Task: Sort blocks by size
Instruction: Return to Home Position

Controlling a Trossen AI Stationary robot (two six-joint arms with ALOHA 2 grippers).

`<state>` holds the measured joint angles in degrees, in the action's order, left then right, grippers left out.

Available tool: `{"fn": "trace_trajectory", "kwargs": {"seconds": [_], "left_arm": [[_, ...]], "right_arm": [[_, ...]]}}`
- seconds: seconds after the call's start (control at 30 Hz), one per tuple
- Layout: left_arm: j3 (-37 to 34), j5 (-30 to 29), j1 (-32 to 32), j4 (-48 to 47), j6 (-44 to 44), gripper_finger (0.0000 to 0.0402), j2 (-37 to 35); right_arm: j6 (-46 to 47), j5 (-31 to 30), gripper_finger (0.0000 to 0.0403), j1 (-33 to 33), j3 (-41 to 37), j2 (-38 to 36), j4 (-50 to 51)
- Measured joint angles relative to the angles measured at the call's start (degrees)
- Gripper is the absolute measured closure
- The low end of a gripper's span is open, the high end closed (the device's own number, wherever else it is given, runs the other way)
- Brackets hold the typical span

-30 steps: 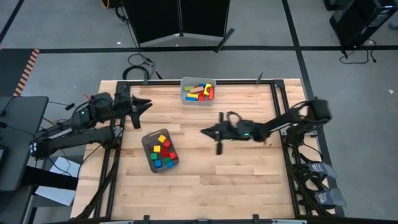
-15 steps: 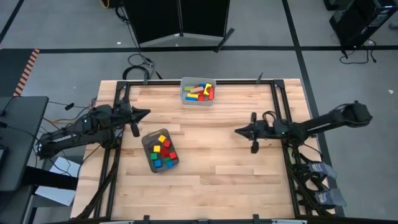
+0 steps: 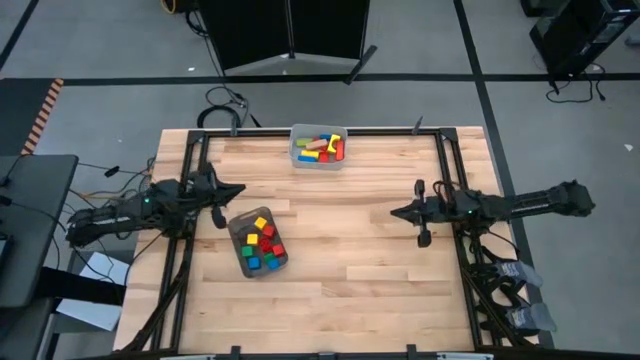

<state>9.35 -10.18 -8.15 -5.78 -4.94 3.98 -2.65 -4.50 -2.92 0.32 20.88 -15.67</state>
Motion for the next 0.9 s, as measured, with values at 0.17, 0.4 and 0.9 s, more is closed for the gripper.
{"fn": "trace_trajectory", "kwargs": {"seconds": [0.17,0.4,0.9], "left_arm": [[-3.65,-2.76,3.73,2.14,1.0,0.0399,0.03],[-8.86,-2.69,7.52,11.66,4.2,0.0396,0.05],[-8.86,-0.5,8.6,7.99,7.79,0.0394,0.07]], "right_arm": [[-0.6,-0.15,0.04,0.0,0.0,-10.33,6.0],[0.3,0.37,0.04,0.02,0.0,-20.91,13.25],[10.03,3.96,0.0371,0.0,0.04,-20.47,14.87]]}}
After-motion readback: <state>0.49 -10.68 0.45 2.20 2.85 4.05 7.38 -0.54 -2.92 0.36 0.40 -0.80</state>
